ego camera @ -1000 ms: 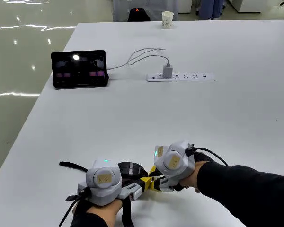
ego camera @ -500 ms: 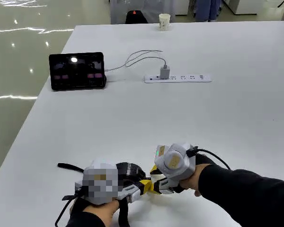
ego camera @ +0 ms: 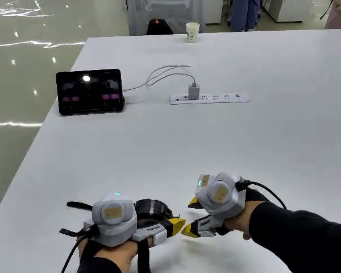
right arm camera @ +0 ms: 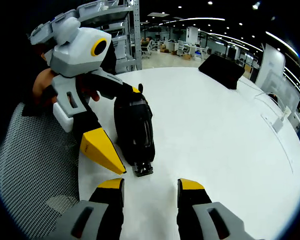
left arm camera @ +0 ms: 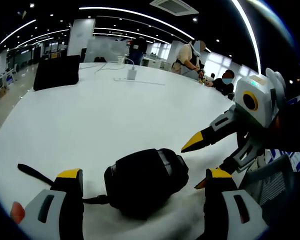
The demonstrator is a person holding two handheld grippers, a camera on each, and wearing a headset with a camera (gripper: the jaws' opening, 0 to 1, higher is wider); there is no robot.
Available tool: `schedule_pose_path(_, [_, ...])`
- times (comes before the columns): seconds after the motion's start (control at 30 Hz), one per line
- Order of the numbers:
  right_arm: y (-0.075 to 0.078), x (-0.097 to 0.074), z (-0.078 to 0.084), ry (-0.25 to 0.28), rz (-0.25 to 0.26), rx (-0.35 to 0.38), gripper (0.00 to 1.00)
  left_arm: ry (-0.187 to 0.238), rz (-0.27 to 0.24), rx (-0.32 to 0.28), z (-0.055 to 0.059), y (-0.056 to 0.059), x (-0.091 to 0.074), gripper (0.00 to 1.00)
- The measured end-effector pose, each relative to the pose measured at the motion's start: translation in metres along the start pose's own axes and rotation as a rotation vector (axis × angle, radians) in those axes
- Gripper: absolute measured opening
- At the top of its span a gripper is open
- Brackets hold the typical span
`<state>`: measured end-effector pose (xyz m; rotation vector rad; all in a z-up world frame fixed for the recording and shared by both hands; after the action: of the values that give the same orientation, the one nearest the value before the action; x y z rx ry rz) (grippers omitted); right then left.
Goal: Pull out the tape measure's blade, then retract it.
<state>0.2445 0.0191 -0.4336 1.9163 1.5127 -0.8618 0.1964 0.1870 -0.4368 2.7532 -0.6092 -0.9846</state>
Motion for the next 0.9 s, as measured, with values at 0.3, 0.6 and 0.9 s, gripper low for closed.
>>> schedule_pose_path(0.3, [0.008, -0.022, 0.012, 0.027, 0.032, 0.082, 0.47, 0.047, 0.08, 0.015, -0.01, -0.011, -0.012, 0.99])
schedule_pose_path(0.6, [0.008, -0.048, 0.027, 0.031, 0.076, 0.079, 0.51, 0.012, 0.124, 0.04, -0.01, -0.034, -0.033, 0.99])
schedule_pose_path(0.9, [0.008, -0.067, 0.046, 0.04, 0.106, 0.114, 0.56, 0.009, 0.128, 0.06, -0.011, -0.055, -0.055, 0.99])
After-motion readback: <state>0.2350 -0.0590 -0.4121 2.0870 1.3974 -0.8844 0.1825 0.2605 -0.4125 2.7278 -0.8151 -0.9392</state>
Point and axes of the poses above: the centre of the closed fingertips' face, and the gripper's own axes: x roughly forward along the fingers, y roughly to its right, z roughly out of its underside, the point moved 9 cm from there along -x, roughly backward along the fingers, and after that the axes turned 5 degrees about z, right-handed, at the moved point
